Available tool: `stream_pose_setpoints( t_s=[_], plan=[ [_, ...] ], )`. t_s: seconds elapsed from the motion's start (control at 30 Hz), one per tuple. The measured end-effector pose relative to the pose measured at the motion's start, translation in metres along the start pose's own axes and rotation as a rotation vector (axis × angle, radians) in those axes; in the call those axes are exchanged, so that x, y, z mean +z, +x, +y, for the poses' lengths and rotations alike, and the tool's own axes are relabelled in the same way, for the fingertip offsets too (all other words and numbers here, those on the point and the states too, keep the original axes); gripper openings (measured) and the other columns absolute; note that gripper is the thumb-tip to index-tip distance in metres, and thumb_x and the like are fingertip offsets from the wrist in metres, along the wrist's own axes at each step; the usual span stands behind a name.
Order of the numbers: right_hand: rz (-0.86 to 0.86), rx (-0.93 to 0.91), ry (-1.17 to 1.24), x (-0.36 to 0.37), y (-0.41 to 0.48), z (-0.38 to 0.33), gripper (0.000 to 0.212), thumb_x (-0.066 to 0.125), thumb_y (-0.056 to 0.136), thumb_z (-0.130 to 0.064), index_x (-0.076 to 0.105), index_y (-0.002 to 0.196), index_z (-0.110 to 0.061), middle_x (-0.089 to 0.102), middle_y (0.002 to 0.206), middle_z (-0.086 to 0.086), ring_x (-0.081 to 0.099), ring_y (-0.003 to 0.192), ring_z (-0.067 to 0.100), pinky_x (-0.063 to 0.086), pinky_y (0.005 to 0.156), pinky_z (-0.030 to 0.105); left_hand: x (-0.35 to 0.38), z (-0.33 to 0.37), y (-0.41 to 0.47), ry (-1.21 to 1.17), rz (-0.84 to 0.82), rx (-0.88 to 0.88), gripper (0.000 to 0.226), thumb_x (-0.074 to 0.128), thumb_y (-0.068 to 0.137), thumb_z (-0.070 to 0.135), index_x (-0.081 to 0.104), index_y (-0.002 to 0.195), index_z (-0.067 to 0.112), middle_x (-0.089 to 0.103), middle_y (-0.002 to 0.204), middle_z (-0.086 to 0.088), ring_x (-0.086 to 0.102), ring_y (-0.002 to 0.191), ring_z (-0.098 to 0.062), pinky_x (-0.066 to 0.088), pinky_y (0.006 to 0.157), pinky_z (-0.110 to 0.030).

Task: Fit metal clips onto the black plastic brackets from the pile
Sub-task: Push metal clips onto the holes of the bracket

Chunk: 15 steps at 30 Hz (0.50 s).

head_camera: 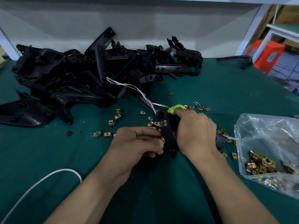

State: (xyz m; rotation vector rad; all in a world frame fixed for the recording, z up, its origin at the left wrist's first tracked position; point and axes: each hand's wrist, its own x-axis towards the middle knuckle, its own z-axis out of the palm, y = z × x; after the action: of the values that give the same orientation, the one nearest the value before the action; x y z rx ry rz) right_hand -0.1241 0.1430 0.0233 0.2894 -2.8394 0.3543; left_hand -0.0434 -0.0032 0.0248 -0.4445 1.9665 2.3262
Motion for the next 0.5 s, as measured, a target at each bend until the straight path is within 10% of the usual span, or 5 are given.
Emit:
stream_pose_setpoints(
  t_s=[0.33, 0.5],
  plan=[
    [0.015, -0.047, -0.095, -0.004, -0.005, -0.011, 0.035, 0.058, 0.072, -0.001, 0.064, 0.091, -0.029, 0.026, 0.055, -0.008, 0.027, 0.052, 0.022, 0.019, 0.052, 0.032, -0.006, -0.001, 0.001, 0.054, -0.005, -0.001, 0.036, 0.081, 0.068, -0.014, 0.073, 0.096, 0.007, 0.07, 0.065, -0.019, 0.063, 0.052, -0.02, 0.05, 0.05, -0.022],
    [-0.024, -0.082, -0.102, 0.0, -0.007, -0.015, 0.032, 0.055, 0.071, -0.001, 0.059, 0.086, -0.028, 0.038, 0.057, -0.006, 0.03, 0.052, 0.023, 0.015, 0.048, 0.03, -0.014, 0.007, 0.001, 0.155, -0.067, -0.007, 0.045, 0.081, 0.059, -0.007, 0.079, 0.1, 0.012, 0.073, 0.073, -0.024, 0.057, 0.059, -0.024, 0.05, 0.054, -0.024]
  ],
)
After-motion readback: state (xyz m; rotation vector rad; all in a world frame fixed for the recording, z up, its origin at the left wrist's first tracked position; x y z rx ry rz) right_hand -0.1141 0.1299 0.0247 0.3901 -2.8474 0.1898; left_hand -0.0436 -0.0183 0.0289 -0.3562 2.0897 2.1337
